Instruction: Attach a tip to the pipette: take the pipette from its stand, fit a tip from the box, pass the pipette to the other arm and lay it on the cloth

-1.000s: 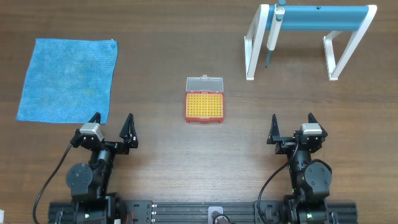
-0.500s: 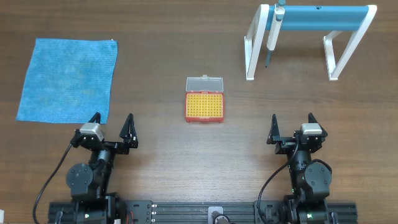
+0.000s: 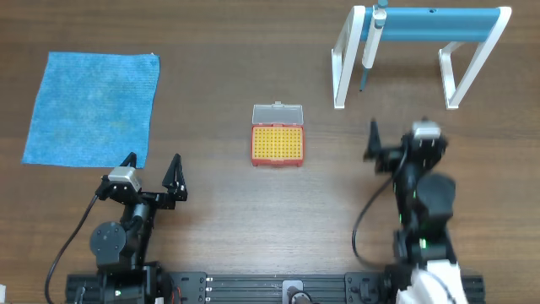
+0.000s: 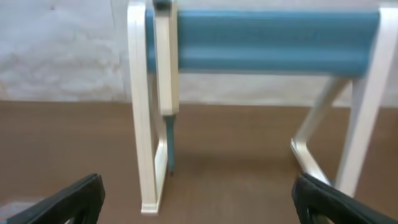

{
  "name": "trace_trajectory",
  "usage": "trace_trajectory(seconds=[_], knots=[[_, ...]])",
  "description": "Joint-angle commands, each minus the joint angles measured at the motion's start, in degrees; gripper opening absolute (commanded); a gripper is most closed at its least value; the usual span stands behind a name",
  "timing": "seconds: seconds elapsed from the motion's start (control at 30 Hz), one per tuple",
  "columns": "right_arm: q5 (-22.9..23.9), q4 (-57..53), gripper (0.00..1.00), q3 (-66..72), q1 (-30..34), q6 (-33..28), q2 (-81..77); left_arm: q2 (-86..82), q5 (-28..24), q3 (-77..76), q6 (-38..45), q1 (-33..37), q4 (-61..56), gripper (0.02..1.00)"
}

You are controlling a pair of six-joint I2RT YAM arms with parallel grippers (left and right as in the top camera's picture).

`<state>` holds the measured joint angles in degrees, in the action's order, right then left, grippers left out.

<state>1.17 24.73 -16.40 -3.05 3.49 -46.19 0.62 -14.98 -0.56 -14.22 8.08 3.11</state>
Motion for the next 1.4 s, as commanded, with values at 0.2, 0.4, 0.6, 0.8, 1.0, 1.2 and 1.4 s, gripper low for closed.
trace_trajectory(seconds=[0.2, 0.4, 0.6, 0.8, 1.0, 1.2, 1.4], knots=[[-0.72, 38.53, 0.974, -7.28, -0.17, -0.55, -37.83, -0.42, 0.85, 0.24, 0.74, 0.15, 0.11, 0.998], [-0.70, 39.78, 0.974, -11.41, -0.90, -0.57, -44.11, -0.42, 0.85, 0.24, 0.74, 0.15, 0.11, 0.998], [-0.37, 37.03, 0.976, -13.11, -0.90, -0.61, -44.13, -0.42, 0.85, 0.24, 0.74, 0.15, 0.11, 0.996], [-0.07, 31.50, 0.974, -16.70, -0.72, -0.85, -44.15, -0.42, 0.85, 0.24, 0.74, 0.15, 0.11, 0.998], [1.53, 28.00, 0.974, -18.78, -0.72, -0.83, -44.15, -0.42, 0.85, 0.24, 0.74, 0.15, 0.11, 0.996], [5.49, 28.02, 0.974, -19.08, -0.07, -0.81, -44.48, -0.42, 0.85, 0.24, 0.74, 0.15, 0.11, 0.998], [3.43, 28.00, 0.976, -19.45, -0.09, -0.79, -45.33, -0.42, 0.85, 0.24, 0.74, 0.15, 0.11, 0.998]])
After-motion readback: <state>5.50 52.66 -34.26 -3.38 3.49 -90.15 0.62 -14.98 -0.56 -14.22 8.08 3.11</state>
